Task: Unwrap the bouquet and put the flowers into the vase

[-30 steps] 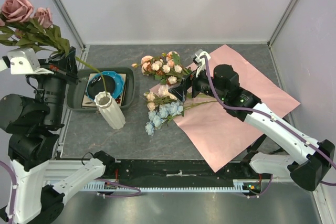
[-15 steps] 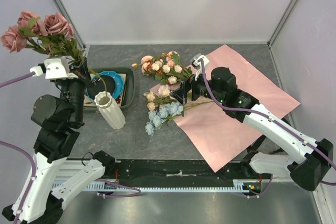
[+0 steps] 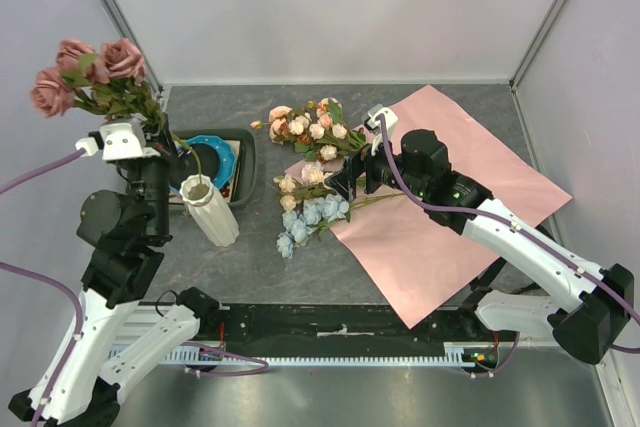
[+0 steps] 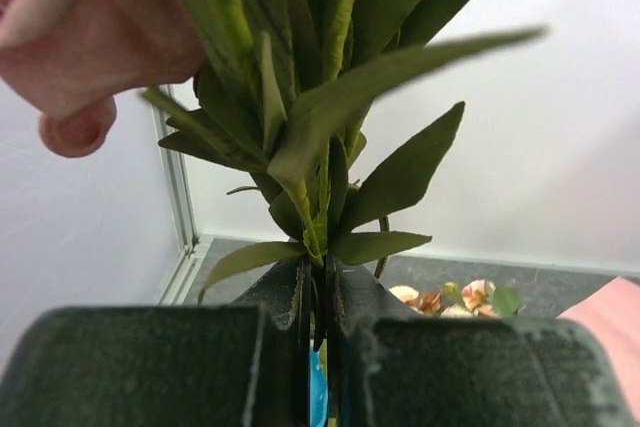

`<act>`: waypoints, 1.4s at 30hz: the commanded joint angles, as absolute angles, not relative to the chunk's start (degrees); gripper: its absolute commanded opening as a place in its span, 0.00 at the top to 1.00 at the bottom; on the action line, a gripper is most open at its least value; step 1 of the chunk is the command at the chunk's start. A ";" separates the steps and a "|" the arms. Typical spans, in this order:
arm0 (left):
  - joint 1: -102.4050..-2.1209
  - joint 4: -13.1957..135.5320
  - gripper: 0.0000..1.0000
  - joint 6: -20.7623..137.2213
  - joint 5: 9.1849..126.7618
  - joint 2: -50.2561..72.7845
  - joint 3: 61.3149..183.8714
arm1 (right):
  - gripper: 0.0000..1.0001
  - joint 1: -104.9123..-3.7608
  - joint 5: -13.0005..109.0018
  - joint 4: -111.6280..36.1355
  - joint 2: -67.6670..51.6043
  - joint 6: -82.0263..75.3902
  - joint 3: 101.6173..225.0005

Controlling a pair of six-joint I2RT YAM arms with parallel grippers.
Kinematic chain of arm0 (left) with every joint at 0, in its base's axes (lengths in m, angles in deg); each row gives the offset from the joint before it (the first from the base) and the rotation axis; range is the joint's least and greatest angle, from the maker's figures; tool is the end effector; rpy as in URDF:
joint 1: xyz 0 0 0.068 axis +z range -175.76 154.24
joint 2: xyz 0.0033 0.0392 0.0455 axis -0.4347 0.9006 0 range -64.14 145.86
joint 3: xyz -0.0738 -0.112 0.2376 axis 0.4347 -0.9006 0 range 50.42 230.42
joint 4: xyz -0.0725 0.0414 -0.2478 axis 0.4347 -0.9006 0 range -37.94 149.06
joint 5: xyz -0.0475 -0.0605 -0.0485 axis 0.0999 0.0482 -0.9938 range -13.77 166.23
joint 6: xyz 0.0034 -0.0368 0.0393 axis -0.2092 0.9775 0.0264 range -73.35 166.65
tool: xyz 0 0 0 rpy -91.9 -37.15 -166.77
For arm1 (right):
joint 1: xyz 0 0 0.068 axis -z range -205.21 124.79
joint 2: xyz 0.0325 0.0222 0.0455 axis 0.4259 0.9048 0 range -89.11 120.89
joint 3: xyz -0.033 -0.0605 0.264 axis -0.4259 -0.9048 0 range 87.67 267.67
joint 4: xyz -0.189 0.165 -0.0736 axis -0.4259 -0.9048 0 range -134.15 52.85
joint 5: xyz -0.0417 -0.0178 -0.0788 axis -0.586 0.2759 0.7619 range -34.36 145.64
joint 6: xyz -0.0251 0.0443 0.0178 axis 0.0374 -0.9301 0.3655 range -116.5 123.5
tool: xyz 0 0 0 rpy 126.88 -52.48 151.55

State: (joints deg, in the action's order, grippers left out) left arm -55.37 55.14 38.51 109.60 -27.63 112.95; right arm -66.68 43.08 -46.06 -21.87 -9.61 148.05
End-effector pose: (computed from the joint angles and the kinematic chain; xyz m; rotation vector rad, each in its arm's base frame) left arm 0.0948 -0.0312 0.4711 -0.1117 1.2463 0.0205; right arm 0.1994 0.1866 0.3577 -0.6263 1.8250 0.8552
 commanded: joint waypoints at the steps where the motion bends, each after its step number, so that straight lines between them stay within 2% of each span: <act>1: -55.21 61.25 0.98 34.70 110.51 -31.00 108.00 | 0.02 -66.69 44.21 -45.32 -22.84 -8.37 147.44; 10: -55.21 57.33 0.98 39.69 112.97 -35.31 100.09 | 0.02 -66.78 44.13 -45.41 -22.14 -8.37 146.91; 13: -55.21 52.75 0.90 43.04 116.57 -35.31 98.94 | 0.02 -66.78 44.39 -45.32 -21.97 -8.46 146.47; 14: -55.21 50.65 0.79 43.92 117.88 -35.40 98.68 | 0.02 -66.78 44.48 -45.24 -21.88 -8.37 146.47; 16: -55.29 48.61 0.66 46.12 118.77 -35.93 98.24 | 0.02 -66.69 44.39 -45.32 -21.26 -8.54 146.47; 17: -55.29 47.82 0.55 46.12 119.12 -36.28 98.06 | 0.02 -66.78 44.48 -45.41 -21.17 -8.63 146.56; 19: -55.29 45.01 0.42 49.89 119.74 -37.15 98.32 | 0.02 -66.69 44.57 -45.41 -21.00 -8.81 146.56; 20: -55.21 43.52 0.25 50.86 119.57 -37.51 98.67 | 0.02 -66.78 44.65 -45.50 -21.00 -8.98 146.74; 21: -55.21 40.90 0.15 52.78 118.96 -37.86 99.11 | 0.02 -66.69 44.74 -45.50 -20.91 -8.98 146.65; 23: -55.21 37.55 0.04 55.16 117.28 -39.00 100.78 | 0.02 -66.69 45.27 -46.02 -20.73 -8.98 147.00; 32: -55.21 16.71 0.01 72.05 111.58 -41.47 111.41 | 0.02 -65.38 55.27 -54.19 -15.29 -7.66 151.83; 36: -55.21 13.10 0.01 66.62 107.27 -38.93 123.15 | 0.02 -62.48 58.45 -59.12 -11.16 -7.75 154.12; 42: -55.29 11.69 0.04 56.50 87.71 -28.48 142.58 | 0.02 -59.05 64.16 -65.01 -9.49 -2.23 155.97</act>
State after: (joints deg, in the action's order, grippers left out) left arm -55.37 13.33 62.86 102.78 -35.48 132.70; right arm -60.32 58.67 -60.81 -9.50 -6.74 152.86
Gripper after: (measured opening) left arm 0.961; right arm 0.982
